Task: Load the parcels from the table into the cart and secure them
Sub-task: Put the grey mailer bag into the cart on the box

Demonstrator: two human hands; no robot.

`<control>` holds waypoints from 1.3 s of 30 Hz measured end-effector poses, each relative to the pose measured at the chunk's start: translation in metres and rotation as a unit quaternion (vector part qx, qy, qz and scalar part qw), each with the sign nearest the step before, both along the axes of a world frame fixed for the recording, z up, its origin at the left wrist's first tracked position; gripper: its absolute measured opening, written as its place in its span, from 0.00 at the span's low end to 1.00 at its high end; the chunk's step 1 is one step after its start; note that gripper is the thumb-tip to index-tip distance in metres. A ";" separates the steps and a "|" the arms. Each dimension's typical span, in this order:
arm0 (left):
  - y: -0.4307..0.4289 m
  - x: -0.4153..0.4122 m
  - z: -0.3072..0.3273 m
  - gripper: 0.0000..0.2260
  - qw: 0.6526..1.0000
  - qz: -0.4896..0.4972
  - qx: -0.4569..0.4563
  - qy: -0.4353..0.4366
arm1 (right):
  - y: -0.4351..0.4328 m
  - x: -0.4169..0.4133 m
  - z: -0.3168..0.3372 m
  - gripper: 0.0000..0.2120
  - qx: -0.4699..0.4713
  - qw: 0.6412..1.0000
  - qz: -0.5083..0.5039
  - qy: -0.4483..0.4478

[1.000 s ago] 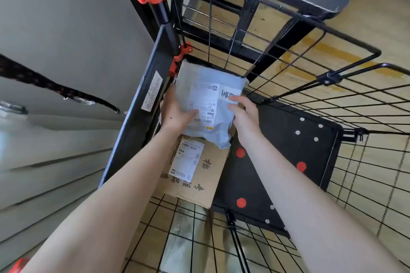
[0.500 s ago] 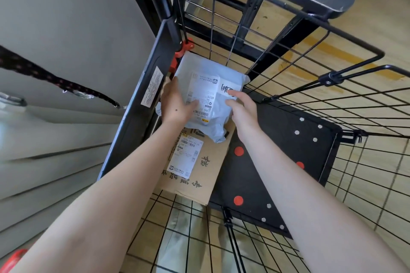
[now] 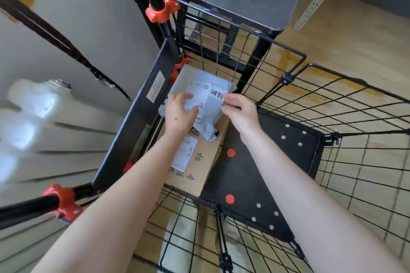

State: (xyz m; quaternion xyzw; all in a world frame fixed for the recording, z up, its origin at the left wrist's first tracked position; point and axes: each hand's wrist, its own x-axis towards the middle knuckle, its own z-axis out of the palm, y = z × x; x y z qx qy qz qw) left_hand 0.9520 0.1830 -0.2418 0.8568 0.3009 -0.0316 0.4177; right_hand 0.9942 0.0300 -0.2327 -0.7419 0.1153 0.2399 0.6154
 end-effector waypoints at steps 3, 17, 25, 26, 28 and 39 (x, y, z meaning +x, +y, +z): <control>-0.016 -0.016 0.039 0.12 0.999 0.023 -0.011 -0.030 | -0.015 -0.010 0.035 0.15 0.016 1.000 0.022 -0.007; -0.057 -0.119 0.282 0.06 0.973 0.121 0.052 -0.190 | -0.044 -0.071 0.254 0.10 0.017 0.959 0.240 -0.147; -0.051 -0.229 0.389 0.03 0.942 0.216 0.067 -0.247 | -0.020 -0.133 0.379 0.07 0.020 0.883 0.382 -0.270; -0.050 -0.244 0.395 0.04 0.938 0.233 0.068 -0.247 | -0.012 -0.144 0.392 0.07 0.022 0.870 0.403 -0.283; -0.048 -0.274 0.407 0.05 0.927 0.263 0.080 -0.256 | 0.003 -0.169 0.418 0.08 0.033 0.844 0.439 -0.307; -0.058 -0.467 0.467 0.05 0.853 0.362 0.187 -0.327 | 0.046 -0.347 0.464 0.08 0.118 0.748 0.572 -0.316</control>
